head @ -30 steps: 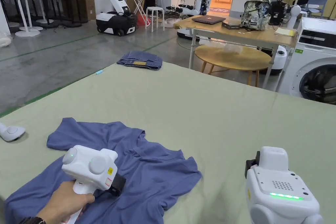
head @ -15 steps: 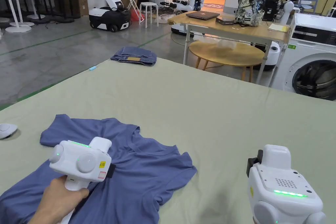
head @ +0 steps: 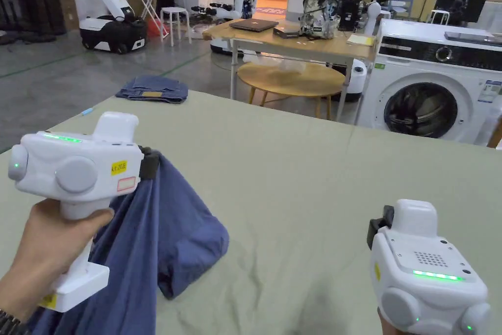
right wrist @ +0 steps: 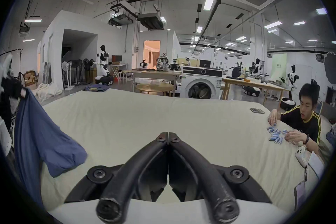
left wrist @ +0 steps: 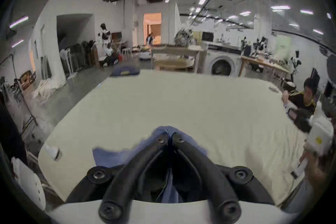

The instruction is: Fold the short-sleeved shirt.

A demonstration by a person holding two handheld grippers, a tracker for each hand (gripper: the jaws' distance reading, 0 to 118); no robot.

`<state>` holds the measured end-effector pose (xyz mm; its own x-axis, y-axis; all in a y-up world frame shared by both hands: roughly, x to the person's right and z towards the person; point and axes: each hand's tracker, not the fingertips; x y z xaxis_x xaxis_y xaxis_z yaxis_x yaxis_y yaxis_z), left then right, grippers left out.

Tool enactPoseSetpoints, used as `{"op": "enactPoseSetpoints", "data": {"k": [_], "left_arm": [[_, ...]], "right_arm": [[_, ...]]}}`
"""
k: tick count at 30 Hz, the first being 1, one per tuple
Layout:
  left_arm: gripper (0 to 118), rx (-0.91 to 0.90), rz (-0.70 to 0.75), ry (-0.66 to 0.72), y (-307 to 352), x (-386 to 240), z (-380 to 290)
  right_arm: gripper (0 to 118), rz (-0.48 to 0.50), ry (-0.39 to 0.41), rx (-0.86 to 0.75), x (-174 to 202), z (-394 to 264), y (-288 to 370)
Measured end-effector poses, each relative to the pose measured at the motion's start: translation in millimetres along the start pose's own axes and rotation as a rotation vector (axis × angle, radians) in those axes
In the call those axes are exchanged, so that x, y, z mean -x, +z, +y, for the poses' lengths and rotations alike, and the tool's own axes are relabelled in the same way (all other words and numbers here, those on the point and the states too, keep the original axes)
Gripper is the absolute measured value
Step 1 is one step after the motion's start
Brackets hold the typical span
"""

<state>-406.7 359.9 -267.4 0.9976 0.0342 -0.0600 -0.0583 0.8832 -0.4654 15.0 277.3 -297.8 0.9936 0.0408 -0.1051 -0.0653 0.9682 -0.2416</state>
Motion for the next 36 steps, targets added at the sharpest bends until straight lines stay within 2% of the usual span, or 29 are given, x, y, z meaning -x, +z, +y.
{"op": "enactPoseSetpoints", "data": {"k": [5,13,17,21,25,32,33,34,35,36], "left_arm": [[0,-0.078,-0.092,-0.055,-12,-52,46],[0,-0.126,-0.322,-0.113,-35,-189,82],[0,-0.090,-0.448,-0.115,-54,-258,72],[0,-0.036,-0.564,-0.218,-74,-334,52],[0,0.065,-0.655,-0.248,-86,-394,14],[1,0.184,-0.686,-0.248,-105,-426,-53],[9,0.183,-0.681,-0.242,-105,-426,-59],[31,0.186,-0.687,-0.230,-101,-424,-63],[42,0.185,-0.691,-0.215,-101,-421,-65],[42,0.179,-0.694,-0.201,-99,-416,-65]], "right_arm": [[0,-0.050,-0.017,-0.023,-30,7,11],[0,-0.157,-0.029,-0.055,-89,13,36],[0,-0.220,-0.030,-0.066,-121,14,51],[0,-0.305,-0.029,-0.068,-154,10,64],[0,-0.355,-0.048,-0.050,-178,4,75],[0,-0.408,-0.061,-0.007,-198,-15,81],[0,-0.406,-0.065,-0.002,-200,-17,81],[0,-0.406,-0.067,0.007,-200,-19,80],[0,-0.403,-0.068,0.013,-200,-20,80],[0,-0.398,-0.071,0.018,-200,-21,80]]}}
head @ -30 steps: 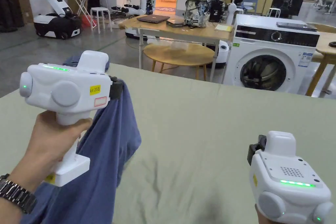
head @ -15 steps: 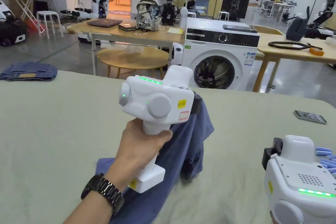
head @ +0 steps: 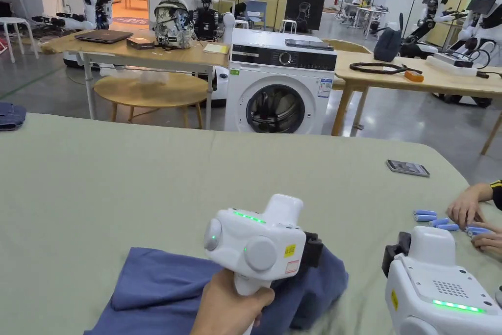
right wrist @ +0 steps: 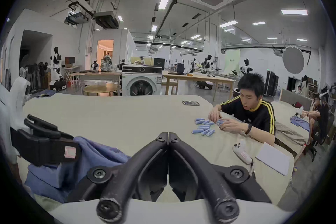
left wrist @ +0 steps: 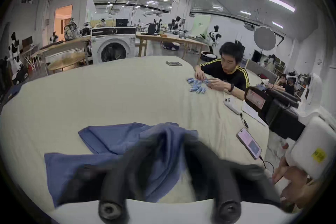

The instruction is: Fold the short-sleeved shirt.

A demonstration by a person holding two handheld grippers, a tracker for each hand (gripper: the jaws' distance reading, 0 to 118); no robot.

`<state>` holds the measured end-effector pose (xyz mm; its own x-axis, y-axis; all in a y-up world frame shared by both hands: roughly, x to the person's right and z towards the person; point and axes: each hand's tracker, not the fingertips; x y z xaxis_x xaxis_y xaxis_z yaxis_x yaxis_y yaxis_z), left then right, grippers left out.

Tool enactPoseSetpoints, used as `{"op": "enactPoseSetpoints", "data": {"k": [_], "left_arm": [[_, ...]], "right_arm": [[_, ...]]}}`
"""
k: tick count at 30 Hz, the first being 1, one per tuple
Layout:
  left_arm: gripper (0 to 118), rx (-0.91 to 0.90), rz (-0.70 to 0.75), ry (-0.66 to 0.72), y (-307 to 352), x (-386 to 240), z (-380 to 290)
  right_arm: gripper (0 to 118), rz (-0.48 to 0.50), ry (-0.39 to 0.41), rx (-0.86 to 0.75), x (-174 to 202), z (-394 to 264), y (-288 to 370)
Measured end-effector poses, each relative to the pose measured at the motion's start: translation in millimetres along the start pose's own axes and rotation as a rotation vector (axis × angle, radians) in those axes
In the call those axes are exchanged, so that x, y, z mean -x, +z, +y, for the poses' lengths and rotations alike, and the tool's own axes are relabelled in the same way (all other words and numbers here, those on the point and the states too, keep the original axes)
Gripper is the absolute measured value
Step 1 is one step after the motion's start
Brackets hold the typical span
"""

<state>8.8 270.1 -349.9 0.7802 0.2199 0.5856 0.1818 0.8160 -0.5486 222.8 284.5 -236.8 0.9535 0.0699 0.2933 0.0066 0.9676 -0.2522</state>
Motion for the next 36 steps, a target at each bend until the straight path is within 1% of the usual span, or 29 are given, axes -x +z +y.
{"op": "enactPoseSetpoints", "data": {"k": [5,6,8,10,11,12,14,15,16,21,22,25,27,30,33,34,36], "left_arm": [[42,-0.079,0.014,0.036,43,20,-2],[42,-0.096,0.032,0.034,53,28,-2],[42,-0.125,0.121,0.041,74,41,-9],[41,-0.162,0.167,0.072,102,48,-20],[39,-0.169,0.196,0.085,110,55,-26],[31,-0.167,0.248,0.099,119,63,-34],[0,-0.182,0.320,0.103,135,76,-50],[0,-0.182,0.378,0.106,142,82,-58],[0,-0.198,0.405,0.115,149,88,-66],[0,-0.148,0.487,0.203,168,124,-91],[0,-0.143,0.496,0.238,168,135,-92],[0,-0.081,0.491,0.308,164,167,-91],[0,-0.051,0.490,0.323,150,202,-88],[0,0.039,0.452,0.380,131,228,-72],[0,0.129,0.431,0.408,106,255,-57],[5,0.139,0.420,0.409,96,269,-53],[49,0.180,0.422,0.418,78,281,-44]], "right_arm": [[0,0.028,-0.004,0.002,5,1,4],[0,0.035,-0.006,0.001,7,2,4],[0,0.053,-0.010,-0.004,11,5,7],[0,0.070,-0.013,-0.009,16,7,9],[0,0.078,-0.013,-0.008,18,7,10],[0,0.090,-0.013,-0.009,20,7,10],[0,0.103,-0.006,-0.012,26,7,11],[0,0.109,0.000,-0.013,28,6,12],[0,0.115,0.005,-0.015,31,5,12],[0,0.152,0.009,0.002,44,0,7],[0,0.158,0.009,0.007,46,-1,5],[0,0.171,0.013,0.023,52,-5,-2],[0,0.178,0.015,0.033,55,-7,-6],[0,0.184,0.019,0.047,57,-9,-12],[0,0.181,0.021,0.061,58,-12,-19],[0,0.182,0.021,0.067,58,-12,-21],[0,0.179,0.023,0.076,59,-14,-25]]}}
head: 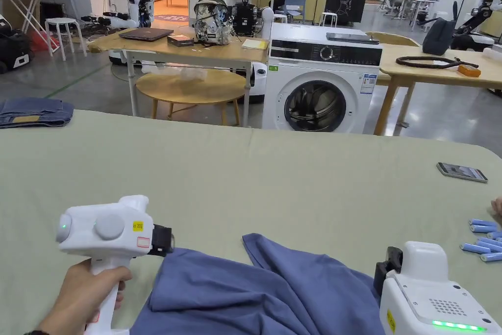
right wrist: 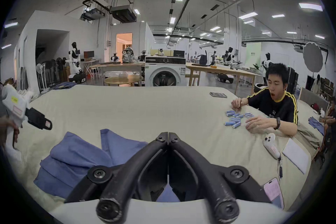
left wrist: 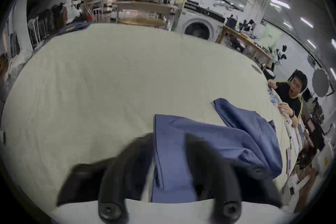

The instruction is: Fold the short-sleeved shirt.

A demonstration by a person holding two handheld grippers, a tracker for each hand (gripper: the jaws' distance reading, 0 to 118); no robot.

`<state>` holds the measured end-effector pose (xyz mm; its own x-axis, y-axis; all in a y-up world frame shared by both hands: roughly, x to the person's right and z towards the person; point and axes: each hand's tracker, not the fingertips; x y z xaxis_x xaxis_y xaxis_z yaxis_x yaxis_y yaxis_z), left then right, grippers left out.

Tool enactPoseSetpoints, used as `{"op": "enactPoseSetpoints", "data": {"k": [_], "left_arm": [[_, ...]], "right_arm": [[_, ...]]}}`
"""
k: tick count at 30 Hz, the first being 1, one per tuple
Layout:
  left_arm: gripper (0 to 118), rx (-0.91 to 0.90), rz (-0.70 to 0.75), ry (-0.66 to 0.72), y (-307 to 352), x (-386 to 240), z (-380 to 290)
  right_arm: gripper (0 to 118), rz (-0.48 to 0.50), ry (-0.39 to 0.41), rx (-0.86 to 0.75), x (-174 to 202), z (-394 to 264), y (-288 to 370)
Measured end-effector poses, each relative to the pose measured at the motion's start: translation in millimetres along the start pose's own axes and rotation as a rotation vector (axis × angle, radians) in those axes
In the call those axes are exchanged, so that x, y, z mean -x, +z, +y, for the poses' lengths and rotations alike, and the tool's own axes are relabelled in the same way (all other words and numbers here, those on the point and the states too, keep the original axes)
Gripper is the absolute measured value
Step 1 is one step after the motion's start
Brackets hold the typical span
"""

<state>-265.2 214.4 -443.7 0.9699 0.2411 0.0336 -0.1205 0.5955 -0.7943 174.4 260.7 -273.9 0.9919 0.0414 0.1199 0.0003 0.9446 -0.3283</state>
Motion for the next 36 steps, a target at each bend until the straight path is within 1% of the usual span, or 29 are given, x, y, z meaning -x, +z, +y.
{"op": "enactPoseSetpoints", "data": {"k": [1,2,3,9,10,12,13,14,15,16,17,18,19,22,23,25,27,30,31,32,33,34,35,36], "left_arm": [[72,0.030,-0.009,0.004,-9,0,5],[81,0.052,-0.012,0.013,-26,6,7],[78,0.054,-0.012,0.020,-34,6,13],[79,0.193,0.073,0.012,-82,-6,17],[75,0.216,0.095,0.004,-91,-7,15],[41,0.226,0.129,-0.025,-103,-11,13],[32,0.229,0.181,-0.079,-111,-14,11],[27,0.222,0.184,-0.126,-115,-17,10],[19,0.207,0.187,-0.152,-115,-21,8],[4,0.191,0.199,-0.173,-116,-26,6],[0,0.185,0.185,-0.183,-108,-35,1],[0,0.180,0.167,-0.174,-97,-45,-5],[0,0.178,0.181,-0.175,-97,-48,-7],[0,0.157,0.161,-0.185,-87,-43,-5],[0,0.134,0.112,-0.148,-80,-42,-4],[0,0.092,0.071,-0.122,-70,-36,-2],[0,0.038,0.063,-0.131,-61,-29,1],[0,-0.014,0.024,-0.111,-27,-33,-2],[0,-0.039,0.022,-0.104,-18,-33,-4],[0,-0.049,0.019,-0.102,-12,-33,-7],[0,-0.050,0.016,-0.107,-5,-32,-10],[0,-0.065,0.015,-0.103,6,-35,-17],[0,-0.072,0.014,-0.102,11,-34,-21],[0,-0.076,0.013,-0.099,16,-33,-25]], "right_arm": [[0,-0.002,0.001,0.004,0,-1,-2],[0,-0.001,0.002,0.010,-1,-1,-4],[0,-0.003,0.005,0.015,-2,-2,-6],[0,-0.016,0.018,0.047,-8,-9,-16],[0,-0.018,0.018,0.055,-10,-11,-18],[0,-0.024,0.017,0.067,-13,-13,-21],[0,-0.027,0.018,0.073,-15,-15,-22],[0,-0.030,0.019,0.076,-17,-15,-23],[0,-0.031,0.018,0.079,-18,-16,-23],[0,-0.034,0.018,0.082,-20,-18,-23],[0,-0.036,0.017,0.085,-22,-18,-24],[0,-0.038,0.015,0.088,-24,-19,-25],[0,-0.043,0.013,0.093,-26,-20,-27],[0,-0.047,-0.005,0.116,-38,-20,-33],[0,-0.052,-0.012,0.121,-43,-19,-36],[0,-0.049,-0.032,0.147,-56,-15,-46],[0,-0.020,-0.056,0.210,-67,-8,-61],[0,0.012,-0.054,0.335,-79,4,-92],[0,0.033,-0.032,0.407,-81,7,-106],[1,0.057,-0.035,0.434,-83,8,-117],[12,0.058,-0.021,0.469,-83,8,-128],[30,0.061,-0.008,0.515,-83,8,-140],[57,0.067,-0.021,0.537,-83,6,-150],[65,0.063,-0.026,0.567,-85,1,-159]]}}
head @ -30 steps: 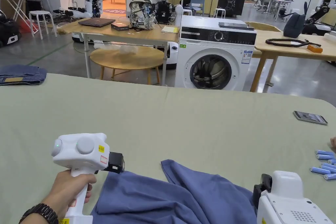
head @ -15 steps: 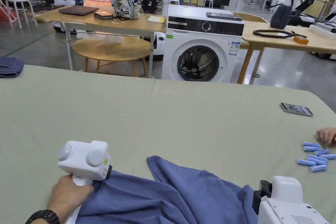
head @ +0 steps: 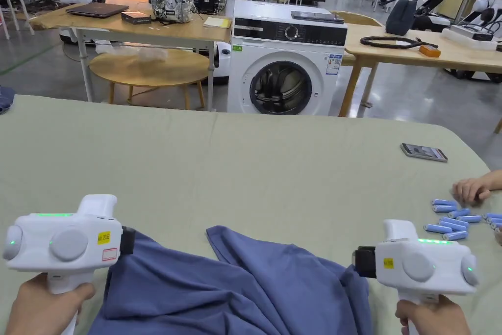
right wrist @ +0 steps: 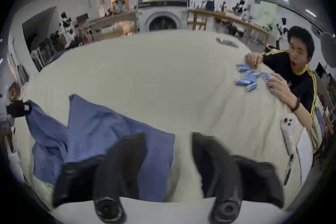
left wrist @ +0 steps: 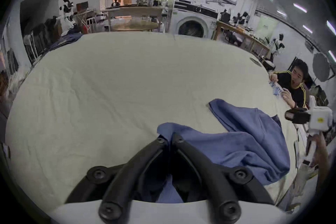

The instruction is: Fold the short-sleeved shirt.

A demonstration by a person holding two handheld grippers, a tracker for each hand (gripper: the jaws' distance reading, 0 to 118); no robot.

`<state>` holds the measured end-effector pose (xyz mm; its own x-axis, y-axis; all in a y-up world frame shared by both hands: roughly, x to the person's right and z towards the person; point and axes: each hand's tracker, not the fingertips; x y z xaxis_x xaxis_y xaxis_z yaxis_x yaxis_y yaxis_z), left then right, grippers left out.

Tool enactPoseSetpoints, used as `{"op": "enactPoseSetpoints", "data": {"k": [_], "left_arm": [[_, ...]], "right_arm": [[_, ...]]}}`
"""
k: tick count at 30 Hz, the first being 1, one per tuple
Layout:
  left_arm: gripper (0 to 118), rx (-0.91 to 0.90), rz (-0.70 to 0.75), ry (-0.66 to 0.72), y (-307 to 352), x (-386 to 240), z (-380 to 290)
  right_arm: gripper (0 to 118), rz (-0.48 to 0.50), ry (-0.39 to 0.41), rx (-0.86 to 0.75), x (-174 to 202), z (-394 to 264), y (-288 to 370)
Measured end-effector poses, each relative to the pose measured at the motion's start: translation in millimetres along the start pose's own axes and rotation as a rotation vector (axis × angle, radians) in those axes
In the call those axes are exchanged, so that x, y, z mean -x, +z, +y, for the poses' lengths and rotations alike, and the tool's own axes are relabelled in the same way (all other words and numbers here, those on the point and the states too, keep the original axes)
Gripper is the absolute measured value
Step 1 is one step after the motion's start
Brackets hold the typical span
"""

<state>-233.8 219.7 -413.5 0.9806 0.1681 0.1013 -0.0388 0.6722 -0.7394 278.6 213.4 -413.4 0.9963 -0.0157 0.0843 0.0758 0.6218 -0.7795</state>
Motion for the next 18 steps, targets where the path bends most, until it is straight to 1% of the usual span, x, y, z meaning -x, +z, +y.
{"op": "enactPoseSetpoints", "data": {"k": [2,4,6,7,8,9,10,11,12,13,15,16,17,18], "left_arm": [[0,-0.007,0.002,0.009,3,4,-5],[0,-0.008,0.002,0.026,8,7,-12],[0,-0.003,-0.002,0.043,6,13,-14],[0,0.003,-0.005,0.051,6,14,-16],[0,0.006,-0.006,0.054,6,14,-18],[0,0.008,-0.005,0.055,7,14,-21],[0,0.008,-0.003,0.055,9,14,-23],[0,0.009,0.000,0.057,10,14,-24],[0,0.009,0.001,0.060,11,15,-24],[0,0.008,-0.003,0.062,12,16,-24],[0,0.001,0.000,0.055,12,16,-26],[0,-0.007,0.005,0.051,15,16,-24],[0,-0.017,0.008,0.048,19,17,-22],[0,-0.028,0.007,0.045,32,14,-18]], "right_arm": [[65,0.014,-0.039,0.038,-3,6,-15],[65,0.052,-0.059,0.111,-2,6,-29],[64,0.056,-0.061,0.164,-1,6,-45],[64,0.040,-0.058,0.191,1,4,-51],[57,0.040,-0.052,0.203,3,0,-56],[39,0.054,-0.050,0.236,3,-2,-61],[28,0.046,-0.050,0.234,5,-5,-61],[13,0.015,-0.038,0.204,3,-5,-59],[3,0.028,-0.044,0.183,5,-8,-50],[3,0.068,-0.072,0.164,1,-8,-46],[3,0.069,-0.122,0.118,-3,-8,-30],[3,0.067,-0.128,0.076,-4,-9,-20],[3,0.055,-0.117,0.037,-4,-8,-9],[3,0.038,-0.090,-0.012,-3,-5,5]]}}
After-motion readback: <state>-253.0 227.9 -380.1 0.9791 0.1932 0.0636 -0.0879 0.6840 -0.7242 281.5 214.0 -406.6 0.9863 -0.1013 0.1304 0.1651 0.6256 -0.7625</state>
